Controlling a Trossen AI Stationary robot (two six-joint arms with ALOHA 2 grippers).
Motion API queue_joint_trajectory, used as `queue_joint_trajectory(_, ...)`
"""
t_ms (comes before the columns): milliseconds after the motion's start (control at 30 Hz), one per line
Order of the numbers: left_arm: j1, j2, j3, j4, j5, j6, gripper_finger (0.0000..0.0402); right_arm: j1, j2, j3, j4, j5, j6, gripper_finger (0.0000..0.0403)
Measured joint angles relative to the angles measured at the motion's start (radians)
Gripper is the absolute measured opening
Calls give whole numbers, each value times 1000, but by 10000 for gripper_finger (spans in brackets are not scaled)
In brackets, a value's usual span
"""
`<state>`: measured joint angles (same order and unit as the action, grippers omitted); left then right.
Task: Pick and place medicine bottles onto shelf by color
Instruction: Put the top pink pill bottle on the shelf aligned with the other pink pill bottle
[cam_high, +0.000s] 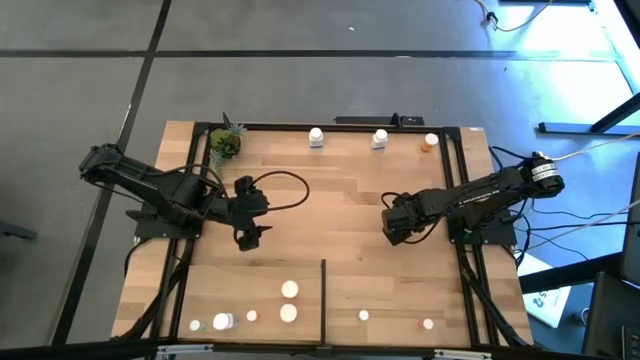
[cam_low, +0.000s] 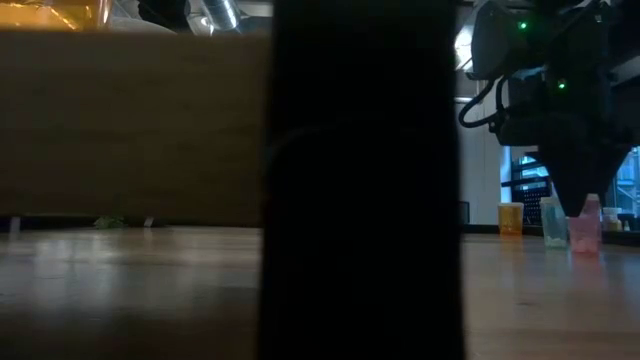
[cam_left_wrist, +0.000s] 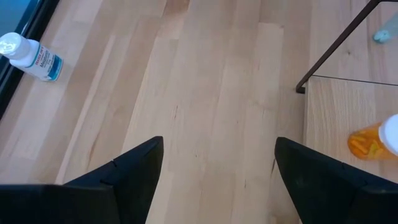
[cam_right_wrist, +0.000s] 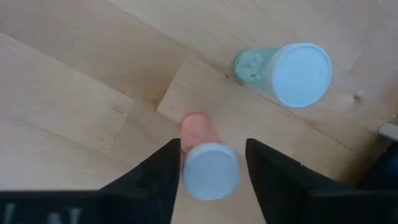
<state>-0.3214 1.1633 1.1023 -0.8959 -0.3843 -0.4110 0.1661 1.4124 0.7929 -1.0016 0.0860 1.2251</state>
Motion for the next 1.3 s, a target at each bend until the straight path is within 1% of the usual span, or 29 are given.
queue_joint_trajectory(167,0,0,0,0,0,0,302,0,0,0,9,0,-6,137)
queue_joint_trajectory(267,0,0,0,0,0,0,302,0,0,0,28,2,-27,122)
queue_joint_trajectory(500,0,0,0,0,1,0,302,2,0,38,47,3,-35,122)
queue_joint_trajectory(600,0,0,0,0,13,0,302,2,0,88,49,2,-58,122)
queue_joint_trajectory(733,0,0,0,0,17,0,302,2,1,171,48,0,-127,122)
queue_joint_trajectory(833,0,0,0,0,17,1,302,2,13,249,47,1,-181,122)
queue_joint_trajectory(967,0,0,0,-1,17,1,302,1,64,393,18,23,-268,122)
queue_joint_trajectory(1133,-3,0,0,-2,46,-3,302,-33,177,628,-86,39,-408,122)
queue_joint_trajectory(1300,-39,0,0,-2,55,-27,302,-96,312,886,-220,53,-580,122)
